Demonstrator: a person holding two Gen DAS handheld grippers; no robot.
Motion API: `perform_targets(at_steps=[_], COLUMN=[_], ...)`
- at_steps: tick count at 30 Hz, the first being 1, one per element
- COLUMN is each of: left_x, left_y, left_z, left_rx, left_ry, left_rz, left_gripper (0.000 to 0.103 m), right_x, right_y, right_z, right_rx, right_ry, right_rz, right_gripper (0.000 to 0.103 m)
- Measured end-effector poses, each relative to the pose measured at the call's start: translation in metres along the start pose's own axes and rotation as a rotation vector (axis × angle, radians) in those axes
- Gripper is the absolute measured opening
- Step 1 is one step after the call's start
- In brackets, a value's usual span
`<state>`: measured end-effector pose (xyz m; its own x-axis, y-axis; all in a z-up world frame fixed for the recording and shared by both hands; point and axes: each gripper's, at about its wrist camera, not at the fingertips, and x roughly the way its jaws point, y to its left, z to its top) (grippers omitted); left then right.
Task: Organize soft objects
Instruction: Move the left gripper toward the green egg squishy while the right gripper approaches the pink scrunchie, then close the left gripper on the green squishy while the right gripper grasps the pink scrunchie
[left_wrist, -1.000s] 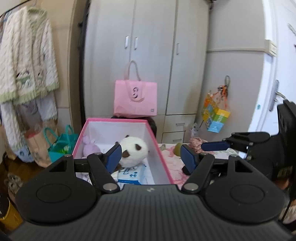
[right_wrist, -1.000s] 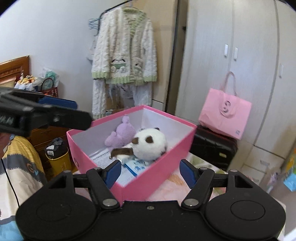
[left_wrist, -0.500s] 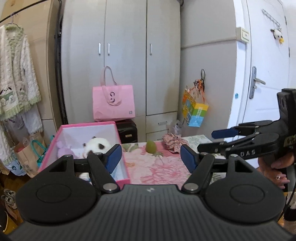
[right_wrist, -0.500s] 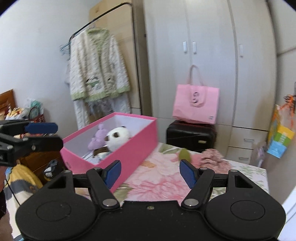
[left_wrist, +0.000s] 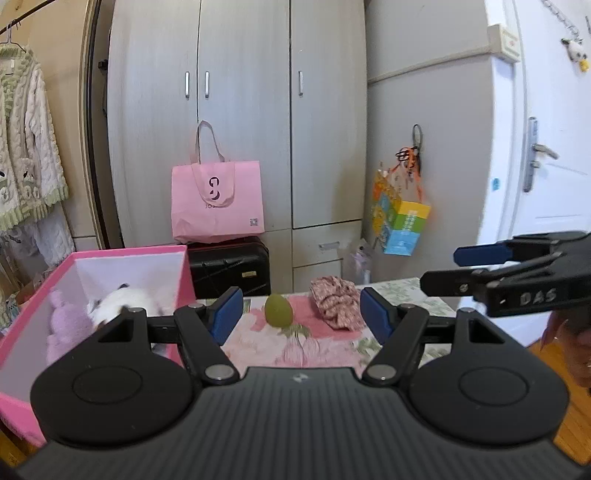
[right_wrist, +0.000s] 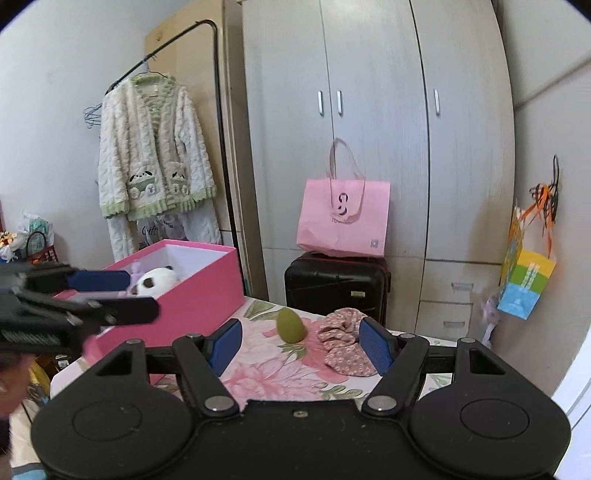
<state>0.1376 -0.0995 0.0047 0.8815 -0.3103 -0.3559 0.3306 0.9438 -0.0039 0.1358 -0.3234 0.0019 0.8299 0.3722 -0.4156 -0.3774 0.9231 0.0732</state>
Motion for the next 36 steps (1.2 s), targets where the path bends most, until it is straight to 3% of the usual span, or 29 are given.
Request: perform_targets(at_steps=[6, 11, 14, 16, 22, 28, 30, 31, 32, 34, 36], left_x=[0.075, 0.136, 0.165, 0.181, 0.220, 0.240, 0.244, 0.246, 0.247, 0.249, 0.248], left_y=[-0.004, -0.001, 0.007, 0.013, 0.017, 0.019, 0.020, 0.021, 0.019, 0.016, 0.015], left_z=[-0.009, -0.019, -0.021, -0.021, -0.027, -0.033, -0.035, -0.035, -0.035, -0.035, -0.035], left_rx=[-0.069, -0.122, -0.211, -0.257, -0.266, -0.287, -0.312, -0.322, -0.314, -0.275, -0.277], left_ry=[0.026, 0.099, 0.151, 0.174, 0.259, 0.281, 0.292, 0.298, 0.292, 0.301, 0.300], left_rz=[0.059, 0.127, 0.193, 0.200, 0.220, 0.262, 0.247, 0.236, 0.240, 0.241, 0.232], left_gripper=[0.069, 0.069, 0.067, 0.067, 0.066, 0.066, 0.064, 0.057, 0.049, 0.041, 0.038], right_x=[0.045, 0.087, 0.113, 0.130, 0.164, 0.199, 0.208, 0.213, 0.215, 0.211, 0.206], right_y=[-0.035, -0.060, -0.059, -0.055, -0.055, -0.067, -0.073, -0.077, -0.080, -0.082, -0.082], right_z=[0.006, 0.002, -0.007, -0.017, -0.024, -0.027, -0.030, -0.031, -0.033, -0.036, -0.039], right_rx=[-0.031, -0.015, -0.119, -0.193, -0.264, -0.219, -0.170, -0.126, -0.096, -0.085, -0.086], right_ry=[0.076, 0.121, 0.132, 0.138, 0.154, 0.203, 0.236, 0.268, 0.281, 0.266, 0.263], right_rz=[-0.044, 0.001, 0.000, -0.021, 0.040, 0.079, 0.080, 0.079, 0.085, 0.080, 0.084], right_gripper=[0.075, 0.075, 0.077, 0.077, 0.079, 0.079, 0.072, 0.066, 0.056, 0.043, 0.022])
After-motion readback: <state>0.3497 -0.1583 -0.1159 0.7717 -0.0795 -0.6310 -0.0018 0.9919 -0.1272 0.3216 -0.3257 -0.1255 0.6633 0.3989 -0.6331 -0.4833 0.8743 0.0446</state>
